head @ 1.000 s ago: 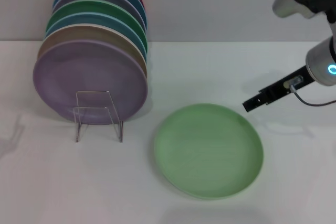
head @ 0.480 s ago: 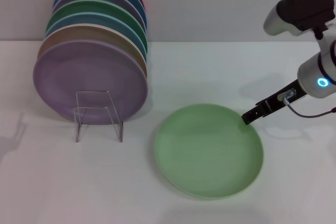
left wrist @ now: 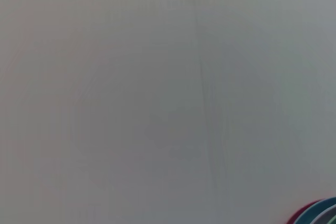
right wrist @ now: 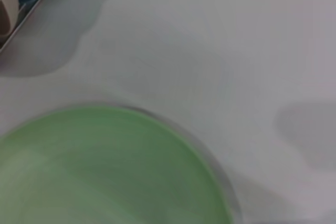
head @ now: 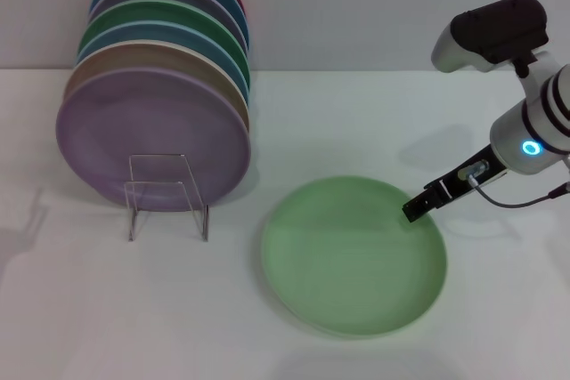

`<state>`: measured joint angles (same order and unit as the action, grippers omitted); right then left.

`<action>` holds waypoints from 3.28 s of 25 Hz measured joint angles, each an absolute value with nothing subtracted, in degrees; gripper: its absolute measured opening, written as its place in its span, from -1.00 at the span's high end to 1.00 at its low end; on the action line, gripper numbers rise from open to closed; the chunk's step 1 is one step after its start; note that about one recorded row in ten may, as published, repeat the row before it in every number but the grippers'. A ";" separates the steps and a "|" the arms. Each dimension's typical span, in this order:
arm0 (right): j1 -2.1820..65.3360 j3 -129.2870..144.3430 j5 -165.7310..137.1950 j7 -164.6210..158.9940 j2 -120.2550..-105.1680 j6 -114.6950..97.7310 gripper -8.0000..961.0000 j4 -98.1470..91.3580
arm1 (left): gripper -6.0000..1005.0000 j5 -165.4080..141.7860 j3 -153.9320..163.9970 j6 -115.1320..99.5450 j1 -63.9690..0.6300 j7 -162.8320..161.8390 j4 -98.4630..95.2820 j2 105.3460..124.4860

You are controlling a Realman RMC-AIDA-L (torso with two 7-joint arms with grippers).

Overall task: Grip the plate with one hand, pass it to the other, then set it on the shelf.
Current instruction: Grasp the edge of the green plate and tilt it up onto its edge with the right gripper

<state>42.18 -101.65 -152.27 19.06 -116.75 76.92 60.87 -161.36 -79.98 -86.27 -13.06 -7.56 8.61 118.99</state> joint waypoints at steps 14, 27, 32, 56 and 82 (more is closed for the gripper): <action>43.07 -99.03 -152.14 18.68 -117.00 75.96 -0.70 59.54 | -0.59 -161.37 -79.90 -84.99 -13.09 -7.56 8.87 118.91; 43.08 -99.09 -152.12 18.35 -117.42 74.95 -0.61 57.62 | -0.59 -161.37 -79.89 -85.28 -13.09 -7.56 8.88 118.91; 43.46 -99.00 -152.12 18.23 -117.42 74.67 -0.42 56.47 | -0.59 -161.44 -79.89 -85.30 -13.09 -7.56 8.87 118.91; 42.47 -98.96 -152.12 19.10 -117.98 71.95 0.82 58.01 | -0.53 -161.36 -80.08 -85.01 -13.32 -7.26 8.87 118.92; 25.27 -101.81 -135.75 34.45 -118.97 67.48 0.95 81.44 | -0.45 -162.02 -76.27 -94.17 -12.18 -12.09 8.96 118.33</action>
<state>25.27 -101.81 -135.75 34.45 -118.97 67.48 81.44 -162.02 -76.27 -94.17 -12.18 -12.09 8.96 118.33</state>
